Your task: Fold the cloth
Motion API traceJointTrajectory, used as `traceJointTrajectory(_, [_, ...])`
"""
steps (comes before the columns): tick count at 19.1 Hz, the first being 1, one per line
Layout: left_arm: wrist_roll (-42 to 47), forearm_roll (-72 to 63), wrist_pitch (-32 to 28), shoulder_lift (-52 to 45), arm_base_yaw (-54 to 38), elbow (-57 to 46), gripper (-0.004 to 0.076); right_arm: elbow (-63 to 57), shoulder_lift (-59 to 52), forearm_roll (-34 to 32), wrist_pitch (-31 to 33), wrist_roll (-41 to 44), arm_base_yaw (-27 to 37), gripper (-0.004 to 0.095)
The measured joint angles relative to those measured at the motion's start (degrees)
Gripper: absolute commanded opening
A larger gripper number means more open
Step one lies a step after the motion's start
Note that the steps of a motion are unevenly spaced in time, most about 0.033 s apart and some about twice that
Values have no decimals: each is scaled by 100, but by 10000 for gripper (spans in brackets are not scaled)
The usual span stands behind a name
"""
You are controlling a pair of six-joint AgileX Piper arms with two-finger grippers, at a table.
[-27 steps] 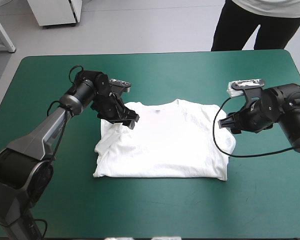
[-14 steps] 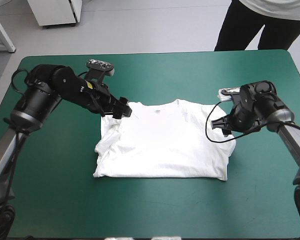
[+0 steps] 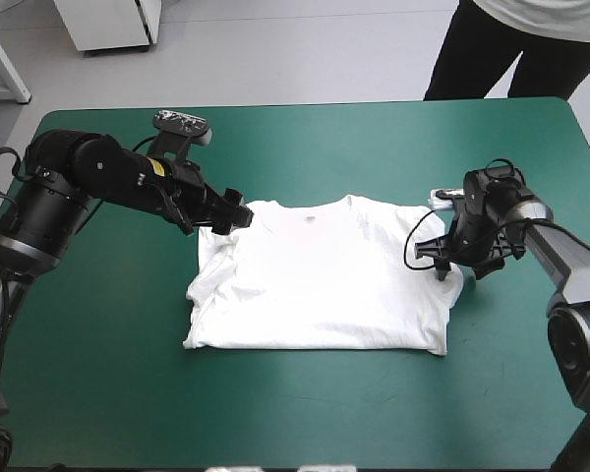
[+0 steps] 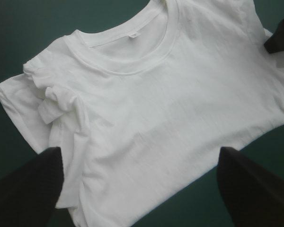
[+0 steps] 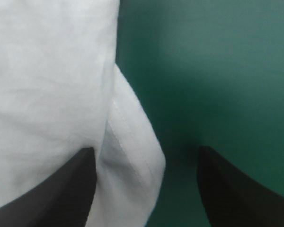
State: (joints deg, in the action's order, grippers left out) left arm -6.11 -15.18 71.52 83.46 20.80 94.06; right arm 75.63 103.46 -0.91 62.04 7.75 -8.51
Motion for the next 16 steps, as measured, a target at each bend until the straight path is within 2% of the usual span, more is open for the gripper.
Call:
traceJointTrajectory(1, [0, 5, 0, 0, 0, 0, 640, 54, 153, 91, 35, -30, 0, 359])
traceJointTrajectory(2, [0, 5, 0, 0, 0, 0, 640, 111, 239, 203, 114, -47, 6, 291])
traceJointTrajectory(3, [0, 5, 0, 0, 0, 0, 640, 135, 275, 255, 141, -64, 6, 112])
traceJointTrajectory(4, [0, 5, 0, 0, 0, 0, 640, 165, 305, 355, 165, -108, 6, 24])
traceJointTrajectory(5, [0, 10, 0, 0, 0, 0, 640, 172, 310, 416, 173, -114, 6, -9])
traceJointTrajectory(9, [0, 48, 0, 0, 0, 0, 640, 174, 301, 556, 178, -166, -5, -8])
traceJointTrajectory(13, [0, 48, 0, -19, 0, 0, 640, 188, -170, 91, 267, -70, -5, -7])
traceJointTrajectory(16, [0, 48, 0, -110, 0, 0, 636, 255, -595, 505, 436, -407, -5, -8])
